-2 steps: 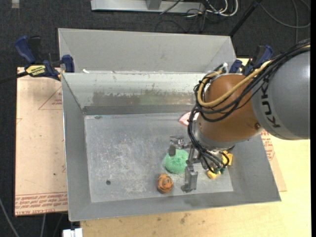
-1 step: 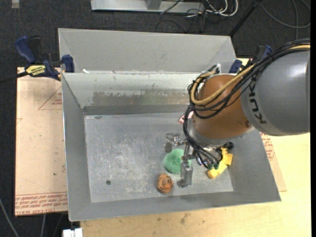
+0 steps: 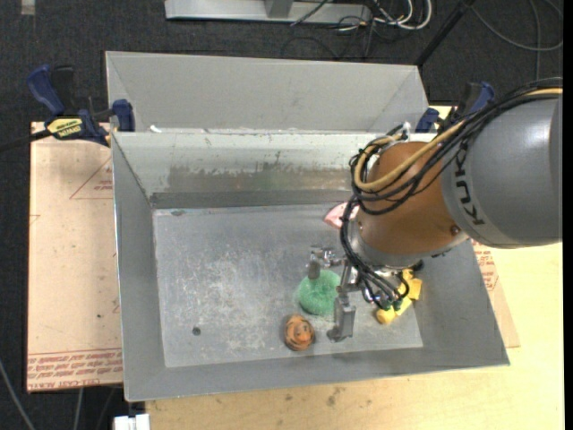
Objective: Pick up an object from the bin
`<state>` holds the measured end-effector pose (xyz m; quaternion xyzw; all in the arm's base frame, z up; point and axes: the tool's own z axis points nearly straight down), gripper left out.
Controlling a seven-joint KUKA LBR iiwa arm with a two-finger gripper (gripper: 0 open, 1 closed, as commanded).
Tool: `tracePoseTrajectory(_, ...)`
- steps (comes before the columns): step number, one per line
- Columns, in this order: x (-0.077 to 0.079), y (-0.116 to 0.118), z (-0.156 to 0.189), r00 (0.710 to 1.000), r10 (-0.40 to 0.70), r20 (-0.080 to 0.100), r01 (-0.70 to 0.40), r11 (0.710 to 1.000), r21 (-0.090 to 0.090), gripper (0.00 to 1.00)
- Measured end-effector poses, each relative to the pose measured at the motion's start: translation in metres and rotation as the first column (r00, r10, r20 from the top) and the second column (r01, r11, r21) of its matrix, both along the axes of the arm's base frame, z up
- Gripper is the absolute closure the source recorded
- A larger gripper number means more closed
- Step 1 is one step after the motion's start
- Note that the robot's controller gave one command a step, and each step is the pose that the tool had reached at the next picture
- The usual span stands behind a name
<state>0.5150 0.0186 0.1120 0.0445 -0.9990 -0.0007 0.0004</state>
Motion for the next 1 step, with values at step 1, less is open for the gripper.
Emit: tracePoseTrajectory(1, 0.0151, 0.0056, -0.0394, 0.996, 0.093, 0.012, -0.093, 0.996, 0.0, 1.0)
